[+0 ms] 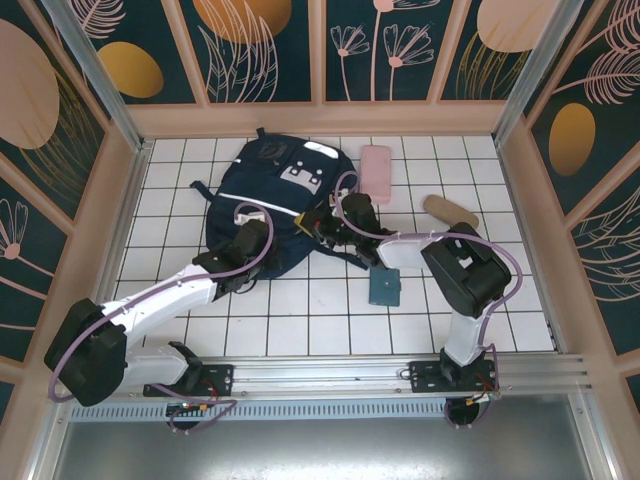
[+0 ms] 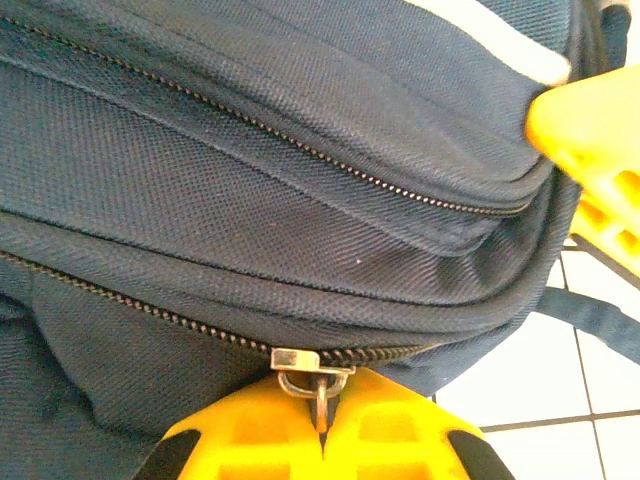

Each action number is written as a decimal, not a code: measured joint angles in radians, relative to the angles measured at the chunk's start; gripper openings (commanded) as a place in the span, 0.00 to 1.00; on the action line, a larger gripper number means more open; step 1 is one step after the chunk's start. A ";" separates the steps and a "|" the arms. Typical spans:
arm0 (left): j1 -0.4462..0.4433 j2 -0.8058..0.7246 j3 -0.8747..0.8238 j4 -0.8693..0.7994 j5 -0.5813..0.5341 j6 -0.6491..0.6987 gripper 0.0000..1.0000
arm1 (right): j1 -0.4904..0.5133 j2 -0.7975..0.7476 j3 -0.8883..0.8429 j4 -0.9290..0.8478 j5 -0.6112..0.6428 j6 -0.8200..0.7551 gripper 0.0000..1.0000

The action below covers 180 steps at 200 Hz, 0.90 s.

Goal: Pack the student bag

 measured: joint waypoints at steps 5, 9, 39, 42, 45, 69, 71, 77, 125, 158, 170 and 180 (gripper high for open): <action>-0.003 0.003 0.005 -0.011 -0.010 0.000 0.00 | -0.001 -0.001 0.003 -0.009 0.003 -0.008 0.00; -0.004 0.004 0.010 -0.020 -0.019 -0.001 0.00 | -0.002 -0.005 0.005 -0.018 0.009 -0.018 0.00; -0.015 0.010 0.057 -0.098 -0.072 -0.010 0.00 | -0.024 -0.060 0.001 -0.070 0.026 -0.071 0.00; -0.014 0.010 0.061 -0.105 -0.076 -0.012 0.00 | -0.029 -0.066 -0.002 -0.072 0.026 -0.074 0.00; -0.013 0.010 0.064 -0.112 -0.079 -0.014 0.00 | -0.033 -0.071 -0.005 -0.075 0.027 -0.079 0.00; 0.021 0.010 0.074 -0.164 -0.100 -0.035 0.00 | -0.096 -0.105 -0.038 -0.100 0.032 -0.121 0.00; 0.024 0.009 0.074 -0.167 -0.103 -0.035 0.00 | -0.100 -0.106 -0.039 -0.103 0.033 -0.124 0.00; 0.043 0.009 0.074 -0.184 -0.117 -0.039 0.00 | -0.120 -0.111 -0.046 -0.112 0.035 -0.133 0.00; 0.148 0.006 0.080 -0.249 -0.177 -0.073 0.00 | -0.204 -0.120 -0.053 -0.150 0.039 -0.202 0.00; 0.185 0.007 0.083 -0.302 -0.229 -0.079 0.25 | -0.219 -0.120 -0.051 -0.155 0.032 -0.233 0.00; 0.187 0.006 0.085 -0.302 -0.212 -0.055 0.51 | -0.227 -0.120 -0.048 -0.153 0.016 -0.238 0.02; 0.187 0.003 0.087 -0.294 -0.185 -0.040 0.60 | -0.232 -0.120 -0.048 -0.144 0.000 -0.239 0.19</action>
